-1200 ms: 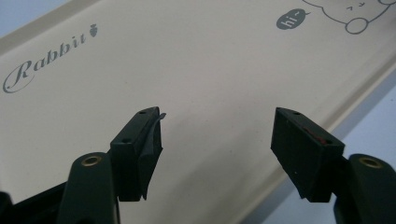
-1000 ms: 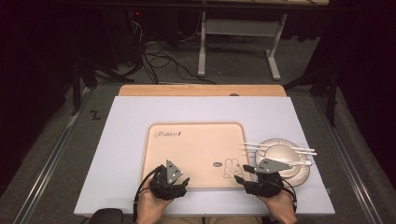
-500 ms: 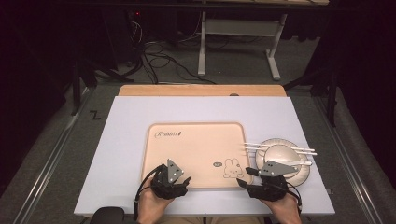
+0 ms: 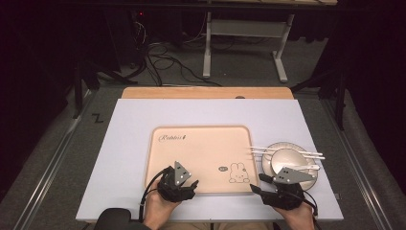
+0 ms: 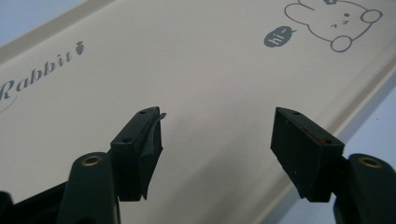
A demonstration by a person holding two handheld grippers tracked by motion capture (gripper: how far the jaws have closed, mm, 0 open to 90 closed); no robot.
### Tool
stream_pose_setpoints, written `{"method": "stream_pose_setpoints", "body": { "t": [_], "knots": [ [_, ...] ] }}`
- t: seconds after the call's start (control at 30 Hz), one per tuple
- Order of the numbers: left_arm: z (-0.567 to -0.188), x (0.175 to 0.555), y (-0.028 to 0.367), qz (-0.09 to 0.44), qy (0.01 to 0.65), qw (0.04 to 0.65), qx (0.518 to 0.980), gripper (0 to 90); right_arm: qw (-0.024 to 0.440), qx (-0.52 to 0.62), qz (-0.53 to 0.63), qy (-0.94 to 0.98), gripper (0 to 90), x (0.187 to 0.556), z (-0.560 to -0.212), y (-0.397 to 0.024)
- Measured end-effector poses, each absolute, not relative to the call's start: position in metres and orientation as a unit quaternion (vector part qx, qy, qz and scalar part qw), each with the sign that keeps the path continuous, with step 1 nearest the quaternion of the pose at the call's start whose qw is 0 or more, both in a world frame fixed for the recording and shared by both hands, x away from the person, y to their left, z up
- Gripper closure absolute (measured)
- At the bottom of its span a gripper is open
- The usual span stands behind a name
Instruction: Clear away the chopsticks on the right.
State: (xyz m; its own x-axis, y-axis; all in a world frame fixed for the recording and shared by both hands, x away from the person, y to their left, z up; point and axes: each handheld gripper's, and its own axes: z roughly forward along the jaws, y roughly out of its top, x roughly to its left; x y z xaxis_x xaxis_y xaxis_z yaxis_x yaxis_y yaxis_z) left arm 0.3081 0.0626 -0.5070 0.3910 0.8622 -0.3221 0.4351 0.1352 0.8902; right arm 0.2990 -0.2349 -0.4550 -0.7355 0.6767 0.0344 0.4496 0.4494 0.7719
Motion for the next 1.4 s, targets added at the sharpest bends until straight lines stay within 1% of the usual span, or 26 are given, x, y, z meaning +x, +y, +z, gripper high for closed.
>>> {"method": "stream_pose_setpoints", "body": {
  "t": [0.2, 0.4, 0.53, 0.6, 0.63, 0.7, 0.83, 1.0, 1.13, 1.2, 1.4],
  "knots": [
    [-0.507, 0.308, 0.061, 0.198, 0.513, 0.543, 0.634, 34.8, 0.139, 0.319, 0.399, 0.849, 50.6, 0.294, -0.450, -0.236],
    [-0.507, 0.307, 0.065, 0.199, 0.521, 0.547, 0.625, 35.7, 0.136, 0.330, 0.410, 0.839, 52.0, 0.298, -0.446, -0.246],
    [-0.506, 0.305, 0.067, 0.199, 0.522, 0.549, 0.622, 37.4, 0.132, 0.341, 0.414, 0.834, 55.4, 0.301, -0.444, -0.255],
    [-0.505, 0.304, 0.067, 0.203, 0.523, 0.549, 0.619, 35.1, 0.129, 0.342, 0.415, 0.833, 56.4, 0.301, -0.443, -0.257],
    [-0.504, 0.302, 0.069, 0.198, 0.526, 0.556, 0.612, 34.1, 0.131, 0.339, 0.418, 0.833, 58.5, 0.301, -0.440, -0.262],
    [-0.502, 0.300, 0.071, 0.190, 0.527, 0.566, 0.605, 34.1, 0.132, 0.341, 0.420, 0.831, 59.4, 0.301, -0.438, -0.266],
    [-0.499, 0.296, 0.075, 0.189, 0.523, 0.578, 0.597, 33.9, 0.138, 0.343, 0.425, 0.826, 59.2, 0.305, -0.433, -0.279],
    [-0.500, 0.293, 0.079, 0.196, 0.530, 0.575, 0.592, 32.8, 0.139, 0.332, 0.430, 0.828, 56.8, 0.310, -0.425, -0.293],
    [-0.499, 0.289, 0.079, 0.193, 0.525, 0.579, 0.593, 30.5, 0.138, 0.327, 0.435, 0.827, 53.9, 0.315, -0.421, -0.301],
    [-0.498, 0.285, 0.077, 0.196, 0.517, 0.578, 0.600, 30.0, 0.127, 0.350, 0.437, 0.819, 51.6, 0.323, -0.418, -0.311],
    [-0.496, 0.280, 0.076, 0.200, 0.514, 0.575, 0.604, 31.0, 0.132, 0.361, 0.429, 0.818, 50.4, 0.334, -0.408, -0.324]
  ]
}}
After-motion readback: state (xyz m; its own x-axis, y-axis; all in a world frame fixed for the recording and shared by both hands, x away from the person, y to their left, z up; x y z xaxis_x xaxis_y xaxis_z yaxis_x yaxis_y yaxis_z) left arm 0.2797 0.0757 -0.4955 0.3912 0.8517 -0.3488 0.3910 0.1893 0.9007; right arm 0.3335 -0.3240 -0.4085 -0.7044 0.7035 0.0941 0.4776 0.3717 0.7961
